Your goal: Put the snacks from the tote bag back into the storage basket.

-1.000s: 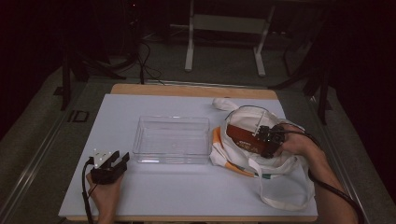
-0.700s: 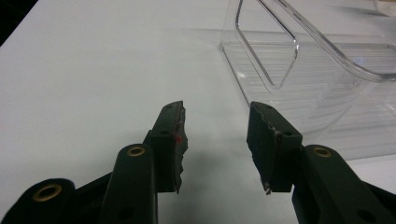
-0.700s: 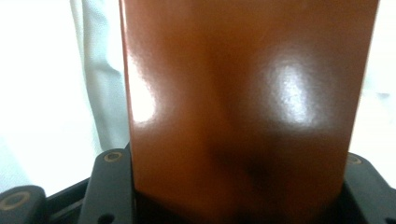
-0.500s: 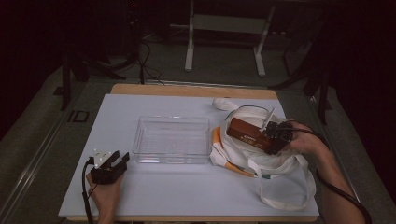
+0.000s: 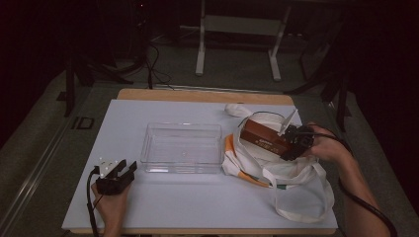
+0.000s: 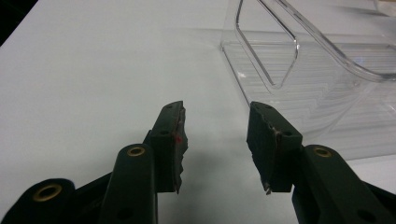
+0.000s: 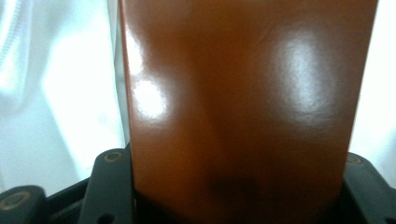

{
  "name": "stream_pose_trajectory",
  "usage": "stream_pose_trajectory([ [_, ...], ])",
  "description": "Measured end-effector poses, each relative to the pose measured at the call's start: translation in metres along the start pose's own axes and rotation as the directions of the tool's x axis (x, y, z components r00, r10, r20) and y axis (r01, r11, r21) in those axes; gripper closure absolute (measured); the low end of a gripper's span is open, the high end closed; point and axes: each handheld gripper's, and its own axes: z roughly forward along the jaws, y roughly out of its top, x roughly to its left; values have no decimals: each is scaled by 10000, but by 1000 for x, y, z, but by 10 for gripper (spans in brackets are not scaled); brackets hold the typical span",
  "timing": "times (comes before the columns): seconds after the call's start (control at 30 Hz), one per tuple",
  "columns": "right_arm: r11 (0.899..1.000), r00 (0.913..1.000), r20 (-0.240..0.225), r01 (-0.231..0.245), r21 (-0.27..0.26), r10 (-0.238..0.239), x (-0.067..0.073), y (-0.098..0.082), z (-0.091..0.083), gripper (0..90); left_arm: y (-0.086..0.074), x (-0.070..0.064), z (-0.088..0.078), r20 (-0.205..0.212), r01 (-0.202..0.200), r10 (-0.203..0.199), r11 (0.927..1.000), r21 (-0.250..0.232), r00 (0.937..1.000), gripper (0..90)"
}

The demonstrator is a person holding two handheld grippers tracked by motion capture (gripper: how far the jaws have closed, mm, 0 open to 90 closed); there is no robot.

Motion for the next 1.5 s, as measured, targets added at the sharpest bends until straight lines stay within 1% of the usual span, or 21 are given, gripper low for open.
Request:
stream_pose_trajectory([
  [0.2, 9997, 10000, 13, 41, -225, -40, 1, 0, -7, 430, 0, 0, 0, 1, -2, 2, 10000, -8, 10000, 572],
  [0.53, 9989, 9996, 143, 262, -389, -257, 5, 3, -15, 430, 0, 0, 0, -6, 2, -2, 10000, -10, 10000, 571],
  [0.63, 9988, 9993, 180, 331, -354, -325, 6, 5, -18, 429, 0, 0, 0, -5, -3, 3, 10000, -6, 10000, 572],
  [0.73, 9982, 9991, 169, 394, -453, -387, 6, 6, -20, 429, 0, 0, 0, -5, -2, 2, 10000, -6, 10000, 572],
  [0.8, 9966, 9987, 179, 493, -663, -482, 7, 9, -25, 430, 0, 0, 0, -7, 1, -1, 10000, -13, 10000, 571],
  [0.97, 9948, 9970, 265, 745, -697, -728, 10, 16, -33, 429, 0, 0, 0, 5, 4, -4, 10000, -8, 10000, 572],
  [1.13, 9933, 9964, 269, 824, -814, -805, 12, 22, -39, 430, 0, 0, 0, 13, 8, -8, 10000, -18, 10000, 572],
  [1.17, 9922, 9956, 299, 911, -846, -888, 12, 24, -39, 430, 0, 0, 0, 14, 9, -9, 10000, -19, 10000, 572],
  [1.37, 9896, 9942, 292, 1057, -978, -1033, 15, 30, -45, 430, 0, 0, 0, 14, 10, -10, 10000, -20, 10000, 572],
  [1.5, 9889, 9934, 281, 1133, -966, -1110, 18, 34, -46, 430, 0, 0, 0, 15, 7, -7, 10000, -18, 10000, 572],
])
